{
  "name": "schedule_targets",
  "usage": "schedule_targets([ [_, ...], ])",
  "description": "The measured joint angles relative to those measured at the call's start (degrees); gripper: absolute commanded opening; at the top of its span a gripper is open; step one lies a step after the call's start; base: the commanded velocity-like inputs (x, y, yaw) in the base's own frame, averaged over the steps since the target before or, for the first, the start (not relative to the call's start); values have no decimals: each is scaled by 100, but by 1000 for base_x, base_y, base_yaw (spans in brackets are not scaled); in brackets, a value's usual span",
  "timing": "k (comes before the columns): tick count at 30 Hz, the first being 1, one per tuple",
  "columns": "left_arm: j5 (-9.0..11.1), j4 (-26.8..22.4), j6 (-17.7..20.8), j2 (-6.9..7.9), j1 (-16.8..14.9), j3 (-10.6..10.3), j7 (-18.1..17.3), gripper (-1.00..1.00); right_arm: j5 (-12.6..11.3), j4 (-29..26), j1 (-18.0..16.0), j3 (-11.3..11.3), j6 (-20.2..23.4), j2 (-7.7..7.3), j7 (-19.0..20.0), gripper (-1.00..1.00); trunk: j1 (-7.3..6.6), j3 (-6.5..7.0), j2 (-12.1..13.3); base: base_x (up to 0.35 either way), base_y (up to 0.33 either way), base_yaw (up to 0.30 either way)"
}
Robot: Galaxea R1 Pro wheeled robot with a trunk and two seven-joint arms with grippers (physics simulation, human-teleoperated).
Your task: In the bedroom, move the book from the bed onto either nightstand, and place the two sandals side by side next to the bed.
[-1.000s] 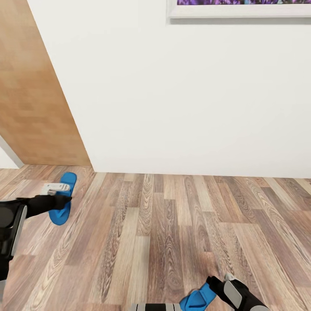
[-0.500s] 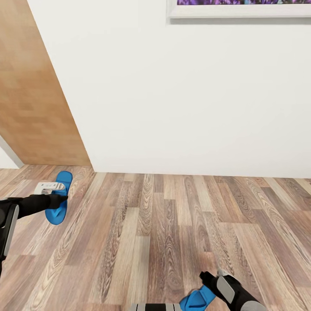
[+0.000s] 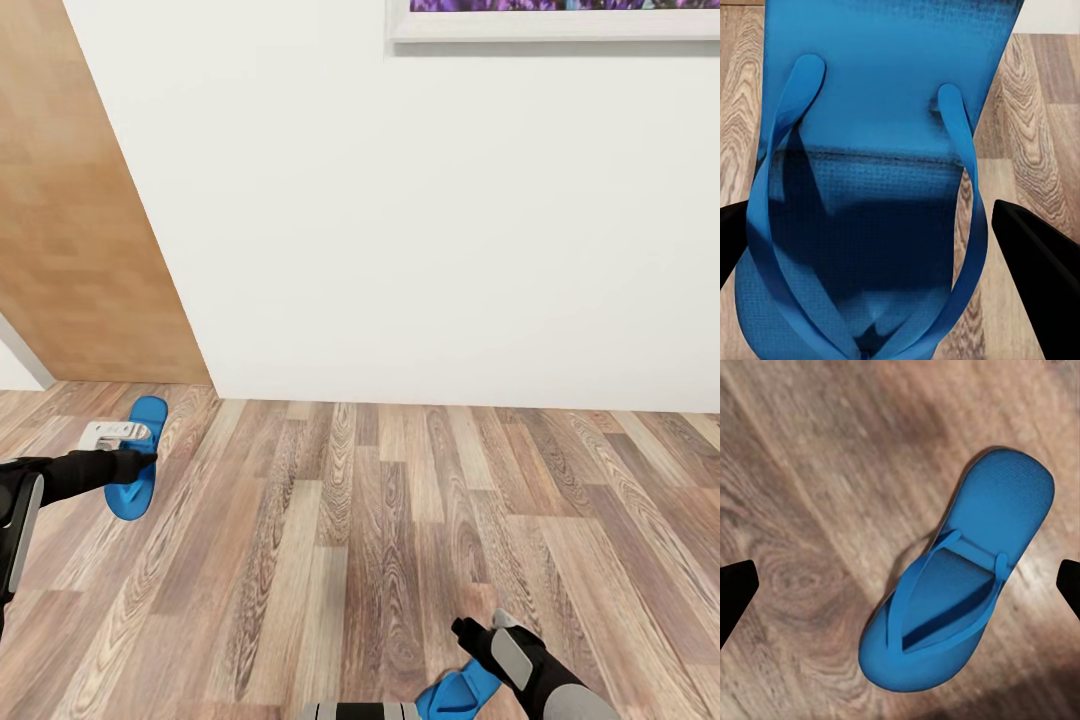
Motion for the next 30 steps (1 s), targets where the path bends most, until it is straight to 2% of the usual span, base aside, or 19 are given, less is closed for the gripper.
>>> schedule_targets([
  [4, 0, 0, 0, 0, 2, 0, 0, -100, 0, 0, -4, -5, 0, -17, 0, 100, 0, 0, 0, 0, 0, 0],
  [7, -3, 0, 0, 0, 4, 0, 0, -100, 0, 0, -6, -7, 0, -22, -2, 100, 8, -66, -4, 0, 0, 0],
  [19, 0, 0, 0, 0, 0, 0, 0, -100, -7, -1, -25, -10, 0, 0, -30, 100, 8, -67, -4, 0, 0, 0],
  [26, -2, 0, 0, 0, 2, 0, 0, -100, -18, 10, -97, -14, 0, 5, -57, 100, 26, -221, -13, 0, 0, 0],
  [30, 0, 0, 0, 0, 5, 0, 0, -100, -50, 9, -140, -18, 1, 16, -243, 100, 26, -222, -13, 0, 0, 0],
])
